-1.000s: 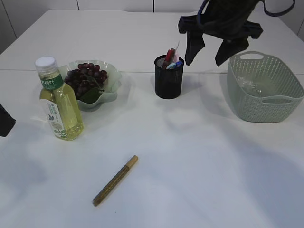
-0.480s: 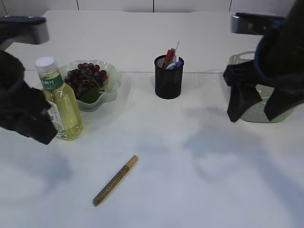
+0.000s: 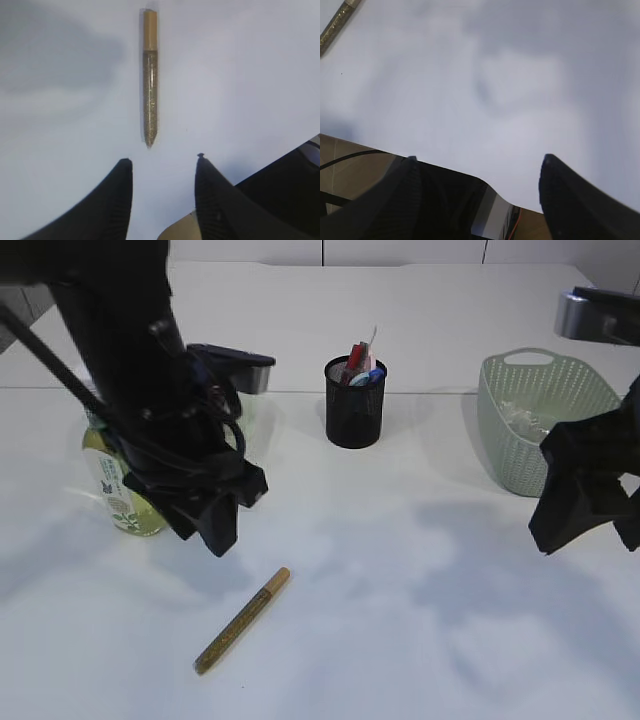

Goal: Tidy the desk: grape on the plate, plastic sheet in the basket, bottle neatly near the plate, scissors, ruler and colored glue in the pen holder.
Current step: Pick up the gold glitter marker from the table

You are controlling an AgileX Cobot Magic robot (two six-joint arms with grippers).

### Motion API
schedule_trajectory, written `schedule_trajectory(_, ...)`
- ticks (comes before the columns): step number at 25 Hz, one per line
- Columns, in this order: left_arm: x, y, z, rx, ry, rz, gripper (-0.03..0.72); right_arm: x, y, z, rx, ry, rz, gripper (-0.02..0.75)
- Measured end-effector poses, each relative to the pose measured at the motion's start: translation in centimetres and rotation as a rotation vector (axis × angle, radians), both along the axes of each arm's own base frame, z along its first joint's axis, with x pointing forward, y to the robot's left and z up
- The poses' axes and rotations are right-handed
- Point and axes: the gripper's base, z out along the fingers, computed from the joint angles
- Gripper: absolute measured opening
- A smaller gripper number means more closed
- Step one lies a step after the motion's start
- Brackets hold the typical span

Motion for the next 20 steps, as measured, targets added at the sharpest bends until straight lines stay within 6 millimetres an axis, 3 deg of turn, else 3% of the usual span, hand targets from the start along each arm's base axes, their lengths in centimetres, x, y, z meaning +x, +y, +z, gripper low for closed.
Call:
schedule_trajectory(11, 2.3, -1.8, -8.5, 0.114, 0.074, -0.014, 0.306, -0.1, 0.0, 0.0, 0.002, 0.001, 0.0, 0.575)
schedule_trajectory(15, 2.7, -2.0, -10.0, 0.129, 0.07, -0.014, 0.306, -0.1, 0.0, 0.0, 0.002, 0.0, 0.002, 0.575)
schedule_trajectory(20, 2.3, -3.1, -10.4, 0.123, 0.05, -0.043, 0.306, -0.1, 0.0, 0.0, 0.0, 0.0, 0.002, 0.575)
